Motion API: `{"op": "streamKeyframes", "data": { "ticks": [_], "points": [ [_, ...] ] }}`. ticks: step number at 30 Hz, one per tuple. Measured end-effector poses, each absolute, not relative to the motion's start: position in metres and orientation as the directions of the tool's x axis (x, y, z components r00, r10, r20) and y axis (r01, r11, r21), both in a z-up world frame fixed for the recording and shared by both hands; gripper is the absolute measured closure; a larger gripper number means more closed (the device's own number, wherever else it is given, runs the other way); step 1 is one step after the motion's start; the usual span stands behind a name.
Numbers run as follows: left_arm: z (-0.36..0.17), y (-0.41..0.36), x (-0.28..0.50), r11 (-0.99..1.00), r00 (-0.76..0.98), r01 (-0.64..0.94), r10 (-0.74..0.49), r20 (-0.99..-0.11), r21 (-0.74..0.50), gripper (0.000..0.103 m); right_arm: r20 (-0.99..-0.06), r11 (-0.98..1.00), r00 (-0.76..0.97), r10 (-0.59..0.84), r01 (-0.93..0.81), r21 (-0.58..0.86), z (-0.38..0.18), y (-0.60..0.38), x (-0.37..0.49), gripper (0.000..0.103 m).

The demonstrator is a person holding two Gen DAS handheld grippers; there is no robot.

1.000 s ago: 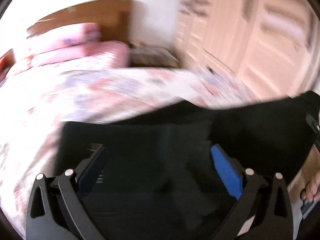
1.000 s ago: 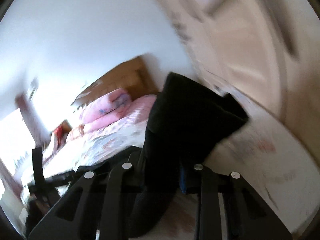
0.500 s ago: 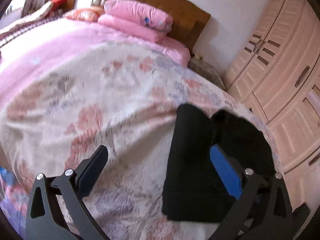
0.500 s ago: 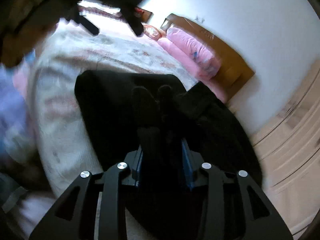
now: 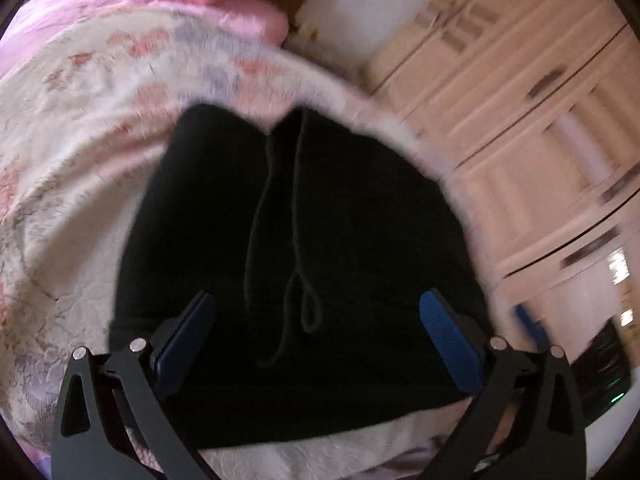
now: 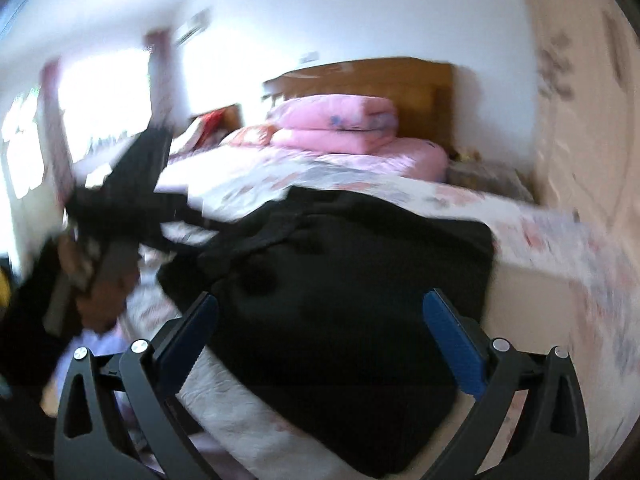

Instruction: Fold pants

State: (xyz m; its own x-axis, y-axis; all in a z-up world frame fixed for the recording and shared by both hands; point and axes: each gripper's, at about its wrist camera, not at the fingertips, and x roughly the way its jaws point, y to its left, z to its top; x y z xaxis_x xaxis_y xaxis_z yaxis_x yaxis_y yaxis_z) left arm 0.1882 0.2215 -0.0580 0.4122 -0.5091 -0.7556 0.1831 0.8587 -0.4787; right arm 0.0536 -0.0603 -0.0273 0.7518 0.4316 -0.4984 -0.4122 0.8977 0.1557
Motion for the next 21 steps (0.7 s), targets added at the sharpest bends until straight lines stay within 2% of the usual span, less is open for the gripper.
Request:
{"op": "streamKeyframes", "data": {
  "ticks": [4, 6, 9, 11, 16, 19, 20, 21],
  "points": [
    [-0.062, 0.192, 0.194, 0.914, 0.365, 0.180, -0.405, -0.839, -0.363, 0.001, -0.514, 0.891, 0.729, 0.453, -0.343, 0.299, -0.043, -0.093, 0.063, 0.004],
    [-0.058, 0.191, 0.191, 0.894, 0.359, 0.196, -0.447, -0.819, -0.403, 0.004, -0.519, 0.877, 0.711, 0.475, -0.341, 0.337, -0.053, -0.095, 0.067, 0.004],
    [-0.052, 0.185, 0.187, 0.886, 0.365, 0.211, -0.463, -0.808, -0.413, 0.013, -0.553, 0.897, 0.706, 0.442, -0.325, 0.301, -0.068, -0.088, 0.069, 0.004],
    [-0.058, 0.192, 0.189, 0.862, 0.354, 0.180, -0.506, -0.787, -0.473, 0.018, -0.565, 0.902, 0.703, 0.432, -0.317, 0.294, -0.075, -0.085, 0.072, 0.004],
    [-0.068, 0.220, 0.192, 0.778, 0.356, 0.105, -0.611, -0.707, -0.620, 0.019, -0.553, 0.890, 0.700, 0.453, -0.314, 0.331, -0.078, -0.090, 0.076, 0.004],
    [-0.068, 0.223, 0.192, 0.757, 0.340, 0.092, -0.635, -0.694, -0.647, 0.019, -0.551, 0.889, 0.700, 0.454, -0.314, 0.334, -0.078, -0.091, 0.073, 0.004],
    [-0.068, 0.222, 0.192, 0.755, 0.335, 0.085, -0.637, -0.694, -0.651, 0.022, -0.550, 0.888, 0.700, 0.455, -0.314, 0.336, -0.078, -0.091, 0.073, 0.004],
    [-0.068, 0.222, 0.193, 0.757, 0.333, 0.079, -0.634, -0.699, -0.649, 0.030, -0.548, 0.888, 0.701, 0.456, -0.313, 0.338, -0.079, -0.091, 0.073, 0.004]
  ]
}}
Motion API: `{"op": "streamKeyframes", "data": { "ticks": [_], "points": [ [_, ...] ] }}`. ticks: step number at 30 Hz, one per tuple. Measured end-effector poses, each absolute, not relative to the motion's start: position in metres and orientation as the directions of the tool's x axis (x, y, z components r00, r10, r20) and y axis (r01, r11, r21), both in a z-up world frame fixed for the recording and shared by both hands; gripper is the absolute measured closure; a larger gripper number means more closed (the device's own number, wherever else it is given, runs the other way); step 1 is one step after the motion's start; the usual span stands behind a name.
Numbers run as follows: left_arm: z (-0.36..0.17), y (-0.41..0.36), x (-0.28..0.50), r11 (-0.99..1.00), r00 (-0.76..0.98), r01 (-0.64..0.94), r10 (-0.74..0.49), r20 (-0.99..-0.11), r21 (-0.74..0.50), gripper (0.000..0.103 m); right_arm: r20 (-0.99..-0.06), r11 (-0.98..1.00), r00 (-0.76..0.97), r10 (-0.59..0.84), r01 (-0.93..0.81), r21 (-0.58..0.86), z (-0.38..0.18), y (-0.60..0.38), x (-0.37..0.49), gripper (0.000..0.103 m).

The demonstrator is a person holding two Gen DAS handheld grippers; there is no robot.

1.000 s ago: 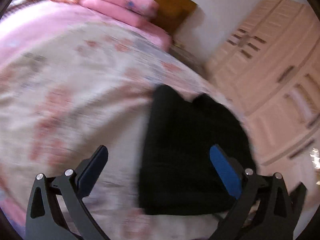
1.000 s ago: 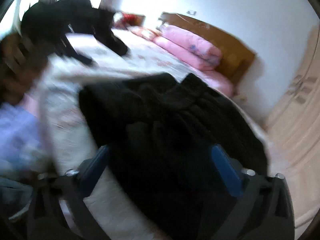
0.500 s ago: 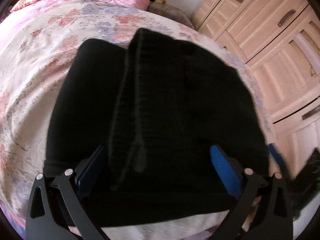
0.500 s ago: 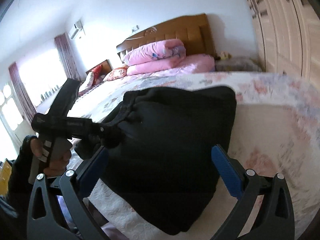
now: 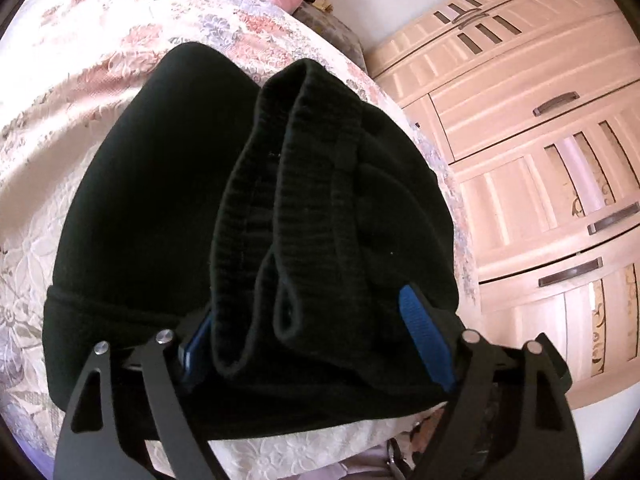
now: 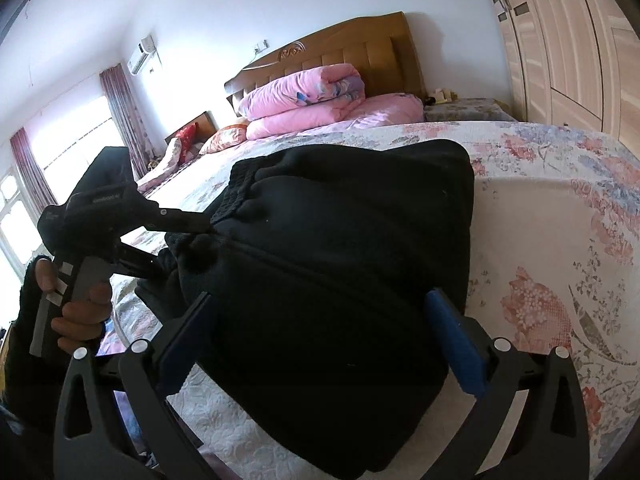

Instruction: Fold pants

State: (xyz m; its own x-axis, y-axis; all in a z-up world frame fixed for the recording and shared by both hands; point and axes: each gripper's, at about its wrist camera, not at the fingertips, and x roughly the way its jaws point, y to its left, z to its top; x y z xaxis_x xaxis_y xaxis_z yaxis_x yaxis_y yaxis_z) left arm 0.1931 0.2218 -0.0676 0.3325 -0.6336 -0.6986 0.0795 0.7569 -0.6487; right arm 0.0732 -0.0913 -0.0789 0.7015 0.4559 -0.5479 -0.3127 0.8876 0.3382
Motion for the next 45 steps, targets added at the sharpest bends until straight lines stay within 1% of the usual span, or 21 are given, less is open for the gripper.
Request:
{"op": "streamKeyframes", "data": {
  "ticks": [1, 2, 4, 8, 10, 13, 15, 17, 19, 21, 23, 28, 30, 33, 34, 36, 38, 39, 40, 43, 45],
  "points": [
    [-0.070, 0.220, 0.193, 0.758, 0.316, 0.067, -0.633, -0.707, -0.649, 0.056, -0.546, 0.888, 0.703, 0.455, -0.311, 0.339, -0.079, -0.091, 0.072, 0.004],
    [-0.071, 0.216, 0.192, 0.753, 0.306, 0.072, -0.641, -0.704, -0.654, 0.058, -0.546, 0.888, 0.704, 0.454, -0.310, 0.340, -0.080, -0.091, 0.073, 0.004],
    [-0.063, 0.207, 0.182, 0.803, 0.355, 0.116, -0.583, -0.730, -0.585, 0.060, -0.549, 0.889, 0.703, 0.452, -0.309, 0.338, -0.080, -0.091, 0.073, 0.004],
    [-0.053, 0.197, 0.175, 0.849, 0.429, 0.141, -0.516, -0.742, -0.509, 0.065, -0.558, 0.892, 0.698, 0.448, -0.308, 0.331, -0.079, -0.092, 0.073, 0.004],
    [-0.045, 0.188, 0.168, 0.883, 0.471, 0.166, -0.461, -0.752, -0.438, 0.065, -0.556, 0.895, 0.705, 0.440, -0.296, 0.333, -0.074, -0.095, 0.071, 0.004],
    [-0.037, 0.176, 0.157, 0.917, 0.513, 0.198, -0.397, -0.761, -0.345, 0.066, -0.488, 0.901, 0.766, 0.419, -0.282, 0.330, -0.057, -0.105, 0.059, 0.004],
    [-0.035, 0.175, 0.157, 0.924, 0.522, 0.204, -0.383, -0.762, -0.324, 0.066, -0.470, 0.916, 0.794, 0.386, -0.269, 0.297, -0.052, -0.108, 0.054, 0.004],
    [-0.035, 0.175, 0.158, 0.922, 0.520, 0.200, -0.387, -0.761, -0.332, 0.066, -0.507, 0.931, 0.784, 0.359, -0.262, 0.254, -0.056, -0.105, 0.057, 0.004],
    [-0.037, 0.177, 0.160, 0.919, 0.516, 0.199, -0.394, -0.761, -0.341, 0.065, -0.589, 0.952, 0.748, 0.307, -0.248, 0.181, -0.071, -0.097, 0.063, 0.004],
    [-0.038, 0.177, 0.160, 0.918, 0.512, 0.199, -0.397, -0.762, -0.344, 0.065, -0.630, 0.953, 0.716, 0.300, -0.247, 0.172, -0.083, -0.095, 0.066, 0.004],
    [-0.040, 0.178, 0.162, 0.919, 0.511, 0.199, -0.395, -0.763, -0.341, 0.065, -0.629, 0.949, 0.710, 0.315, -0.227, 0.219, -0.082, -0.101, 0.064, 0.004],
    [-0.043, 0.178, 0.164, 0.917, 0.507, 0.191, -0.397, -0.765, -0.350, 0.064, -0.589, 0.958, 0.756, 0.286, -0.222, 0.181, -0.070, -0.108, 0.037, 0.004],
    [-0.044, 0.178, 0.164, 0.918, 0.506, 0.187, -0.396, -0.767, -0.350, 0.063, -0.620, 0.961, 0.735, 0.276, -0.219, 0.168, -0.077, -0.108, 0.029, 0.004],
    [-0.045, 0.177, 0.164, 0.921, 0.505, 0.182, -0.387, -0.771, -0.343, 0.062, -0.672, 0.978, 0.712, 0.205, -0.182, 0.106, -0.095, -0.109, 0.026, 0.004],
    [-0.045, 0.176, 0.164, 0.924, 0.502, 0.177, -0.382, -0.776, -0.340, 0.060, -0.683, 0.978, 0.701, 0.203, -0.172, 0.114, -0.100, -0.111, 0.027, 0.004],
    [-0.048, 0.177, 0.167, 0.926, 0.490, 0.155, -0.374, -0.787, -0.343, 0.051, -0.699, 0.976, 0.682, 0.216, -0.153, 0.153, -0.106, -0.118, 0.029, 0.004],
    [-0.057, 0.185, 0.175, 0.918, 0.452, 0.120, -0.390, -0.802, -0.379, 0.037, -0.703, 0.975, 0.676, 0.222, -0.145, 0.169, -0.107, -0.121, 0.030, 0.004],
    [-0.061, 0.189, 0.178, 0.904, 0.436, 0.110, -0.417, -0.797, -0.413, 0.036, -0.701, 0.974, 0.676, 0.226, -0.148, 0.171, -0.107, -0.122, 0.029, 0.004],
    [-0.063, 0.195, 0.181, 0.886, 0.417, 0.104, -0.451, -0.789, -0.452, 0.036, -0.700, 0.974, 0.678, 0.226, -0.151, 0.169, -0.107, -0.123, 0.029, 0.004],
    [-0.063, 0.198, 0.185, 0.877, 0.398, 0.103, -0.468, -0.789, -0.469, 0.036, -0.701, 0.974, 0.676, 0.226, -0.148, 0.171, -0.110, -0.126, 0.026, 0.004],
    [-0.063, 0.197, 0.185, 0.872, 0.402, 0.101, -0.476, -0.782, -0.479, 0.046, -0.693, 0.971, 0.681, 0.237, -0.140, 0.195, -0.111, -0.130, 0.025, 0.004]
  ]
}}
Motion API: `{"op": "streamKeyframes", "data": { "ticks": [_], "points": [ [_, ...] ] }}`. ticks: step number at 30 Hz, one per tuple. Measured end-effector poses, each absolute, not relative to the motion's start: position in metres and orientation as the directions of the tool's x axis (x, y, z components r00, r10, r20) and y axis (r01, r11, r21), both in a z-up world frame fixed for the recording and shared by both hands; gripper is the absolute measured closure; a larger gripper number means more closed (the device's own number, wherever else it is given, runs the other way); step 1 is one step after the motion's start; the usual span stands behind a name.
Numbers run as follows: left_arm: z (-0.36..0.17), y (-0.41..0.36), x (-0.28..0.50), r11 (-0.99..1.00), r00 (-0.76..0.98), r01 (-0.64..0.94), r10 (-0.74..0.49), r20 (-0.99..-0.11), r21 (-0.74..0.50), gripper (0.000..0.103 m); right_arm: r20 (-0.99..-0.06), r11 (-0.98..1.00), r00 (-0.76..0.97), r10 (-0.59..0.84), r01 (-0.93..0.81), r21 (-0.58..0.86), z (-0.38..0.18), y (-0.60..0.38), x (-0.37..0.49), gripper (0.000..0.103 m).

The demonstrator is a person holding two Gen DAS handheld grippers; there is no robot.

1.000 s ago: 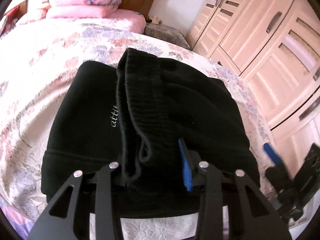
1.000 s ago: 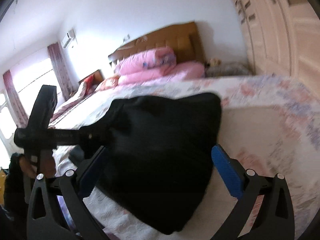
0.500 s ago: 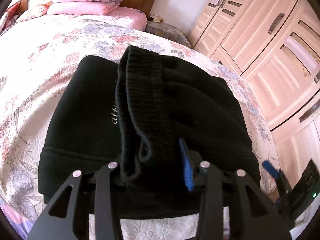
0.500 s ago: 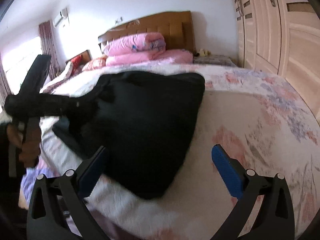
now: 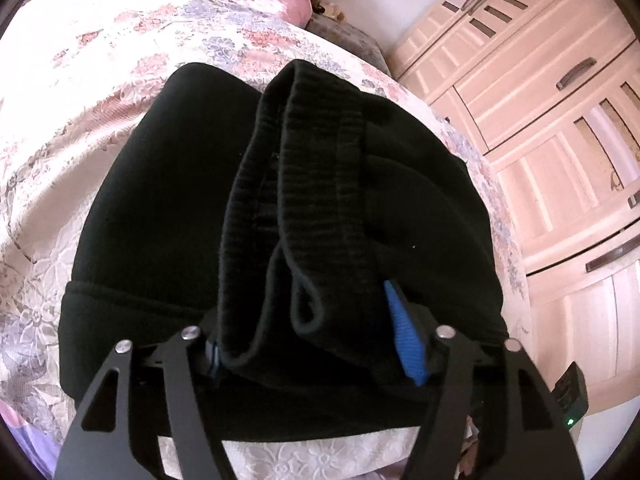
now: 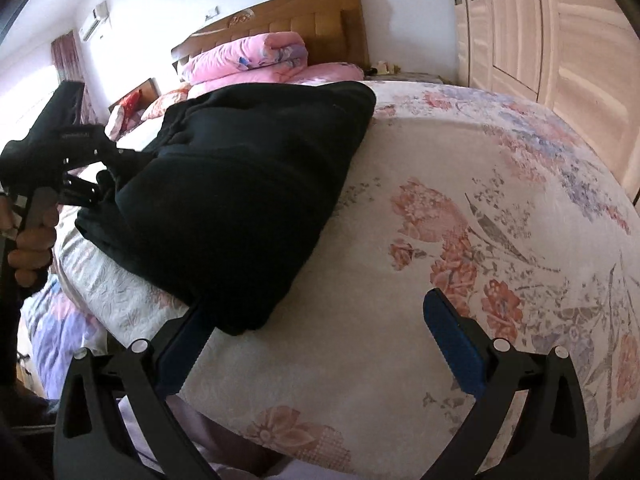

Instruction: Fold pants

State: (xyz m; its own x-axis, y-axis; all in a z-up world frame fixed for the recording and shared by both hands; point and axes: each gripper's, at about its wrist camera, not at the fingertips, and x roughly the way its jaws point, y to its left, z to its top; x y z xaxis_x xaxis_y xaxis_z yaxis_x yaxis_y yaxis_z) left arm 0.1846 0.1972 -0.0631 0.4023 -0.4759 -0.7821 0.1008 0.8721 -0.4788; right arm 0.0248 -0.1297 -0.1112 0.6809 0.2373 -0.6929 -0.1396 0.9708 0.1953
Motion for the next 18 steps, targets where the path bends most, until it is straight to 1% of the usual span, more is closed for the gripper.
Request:
{"op": "streamKeyframes", "data": {
  "ticks": [1, 3, 5, 9, 12, 13, 14, 15, 17, 18],
  "points": [
    [-0.063, 0.197, 0.185, 0.863, 0.397, 0.108, -0.493, -0.774, -0.494, 0.053, -0.684, 0.967, 0.685, 0.250, -0.139, 0.214, -0.110, -0.130, 0.023, 0.004],
    [-0.061, 0.196, 0.182, 0.861, 0.404, 0.105, -0.494, -0.770, -0.497, 0.056, -0.675, 0.962, 0.689, 0.263, -0.136, 0.236, -0.109, -0.130, 0.025, 0.004],
    [-0.057, 0.194, 0.180, 0.862, 0.415, 0.105, -0.491, -0.766, -0.496, 0.062, -0.676, 0.964, 0.689, 0.260, -0.140, 0.227, -0.109, -0.126, 0.026, 0.004],
    [-0.041, 0.191, 0.173, 0.859, 0.448, 0.117, -0.493, -0.746, -0.498, 0.069, -0.667, 0.968, 0.703, 0.246, -0.140, 0.209, -0.107, -0.115, 0.028, 0.004],
    [-0.009, 0.186, 0.165, 0.825, 0.483, 0.168, -0.546, -0.684, -0.540, 0.072, -0.656, 0.971, 0.720, 0.227, -0.113, 0.212, -0.107, -0.109, 0.035, 0.004],
    [0.009, 0.183, 0.163, 0.799, 0.492, 0.205, -0.583, -0.646, -0.565, 0.073, -0.666, 0.977, 0.719, 0.200, -0.096, 0.189, -0.109, -0.105, 0.039, 0.004],
    [0.021, 0.182, 0.161, 0.779, 0.494, 0.229, -0.610, -0.620, -0.584, 0.074, -0.694, 0.994, 0.713, 0.100, -0.043, 0.099, -0.112, -0.099, 0.045, 0.004],
    [0.038, 0.183, 0.160, 0.756, 0.500, 0.256, -0.636, -0.587, -0.602, 0.074, -0.702, 0.999, 0.712, 0.035, -0.003, 0.047, -0.113, -0.098, 0.047, 0.004],
    [0.075, 0.191, 0.153, 0.740, 0.538, 0.316, -0.655, -0.530, -0.594, 0.074, -0.691, 0.999, 0.723, -0.008, 0.039, 0.028, -0.107, -0.102, 0.046, 0.004],
    [0.087, 0.198, 0.151, 0.735, 0.546, 0.331, -0.661, -0.514, -0.592, 0.074, -0.671, 1.000, 0.741, -0.003, 0.017, 0.014, -0.101, -0.100, 0.042, 0.004]
  ]
}}
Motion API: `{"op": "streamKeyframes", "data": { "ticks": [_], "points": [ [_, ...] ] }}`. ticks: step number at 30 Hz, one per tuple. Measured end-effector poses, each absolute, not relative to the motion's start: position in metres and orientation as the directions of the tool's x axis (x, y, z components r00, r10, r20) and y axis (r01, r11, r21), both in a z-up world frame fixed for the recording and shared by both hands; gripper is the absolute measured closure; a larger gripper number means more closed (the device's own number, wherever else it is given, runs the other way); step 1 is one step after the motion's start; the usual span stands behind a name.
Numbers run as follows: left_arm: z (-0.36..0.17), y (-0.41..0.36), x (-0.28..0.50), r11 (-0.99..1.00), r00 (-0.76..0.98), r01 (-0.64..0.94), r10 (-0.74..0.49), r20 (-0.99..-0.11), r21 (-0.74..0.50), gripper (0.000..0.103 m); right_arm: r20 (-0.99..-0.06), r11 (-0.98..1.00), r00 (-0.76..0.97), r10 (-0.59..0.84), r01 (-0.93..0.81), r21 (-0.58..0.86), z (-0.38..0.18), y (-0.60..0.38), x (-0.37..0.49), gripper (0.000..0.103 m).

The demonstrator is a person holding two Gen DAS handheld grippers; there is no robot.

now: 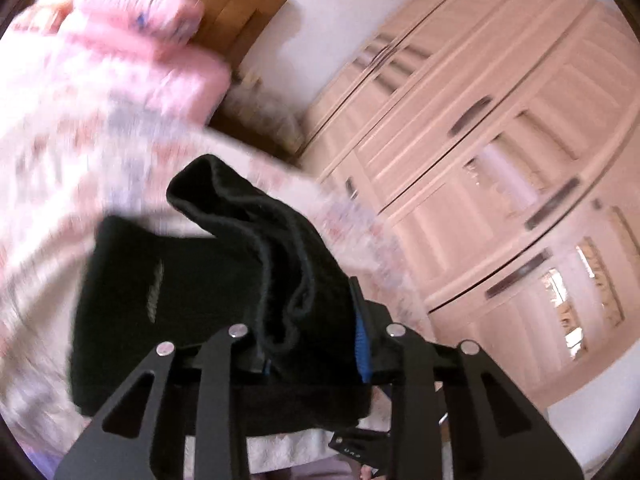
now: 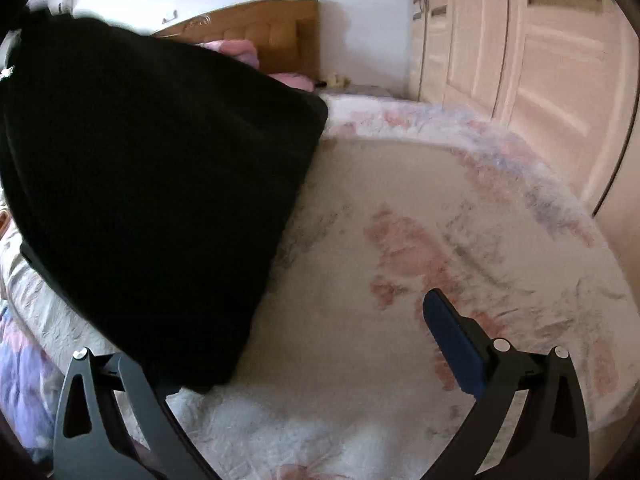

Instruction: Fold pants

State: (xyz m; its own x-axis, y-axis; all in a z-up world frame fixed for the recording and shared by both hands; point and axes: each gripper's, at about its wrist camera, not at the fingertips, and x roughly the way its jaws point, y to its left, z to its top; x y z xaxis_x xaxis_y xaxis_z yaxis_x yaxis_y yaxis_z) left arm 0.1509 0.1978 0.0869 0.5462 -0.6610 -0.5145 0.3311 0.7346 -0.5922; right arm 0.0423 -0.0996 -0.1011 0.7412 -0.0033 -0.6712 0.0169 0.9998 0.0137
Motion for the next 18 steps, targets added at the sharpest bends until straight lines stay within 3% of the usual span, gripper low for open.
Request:
{"op": "streamKeyframes", "data": {
  "ticks": [4, 7, 9, 10, 13, 18],
  "points": [
    [0.083, 0.223, 0.148, 0.773, 0.562, 0.308, -0.618, -0.550, -0.554, 0.075, -0.629, 0.993, 0.774, -0.075, 0.001, -0.118, -0.092, -0.079, 0.037, 0.004],
    [-0.006, 0.261, 0.165, 0.802, 0.514, 0.109, -0.551, -0.657, -0.588, 0.075, -0.680, 0.997, 0.732, -0.047, -0.011, -0.080, -0.105, -0.083, 0.045, 0.004],
    [-0.058, 0.277, 0.169, 0.767, 0.472, 0.019, -0.573, -0.670, -0.642, 0.075, -0.684, 0.998, 0.729, -0.031, -0.020, -0.065, -0.106, -0.084, 0.045, 0.004],
    [-0.076, 0.286, 0.164, 0.711, 0.490, 0.009, -0.616, -0.617, -0.703, 0.075, -0.682, 0.996, 0.731, -0.039, -0.027, -0.087, -0.104, -0.081, 0.045, 0.004],
    [-0.065, 0.284, 0.153, 0.704, 0.528, 0.040, -0.617, -0.583, -0.709, 0.075, -0.690, 0.995, 0.723, -0.046, -0.029, -0.097, -0.101, -0.080, 0.046, 0.004],
    [0.008, 0.264, 0.117, 0.775, 0.632, 0.178, -0.563, -0.533, -0.607, 0.076, -0.647, 0.994, 0.760, -0.066, -0.006, -0.109, -0.078, -0.078, 0.038, 0.004]
  ]
}}
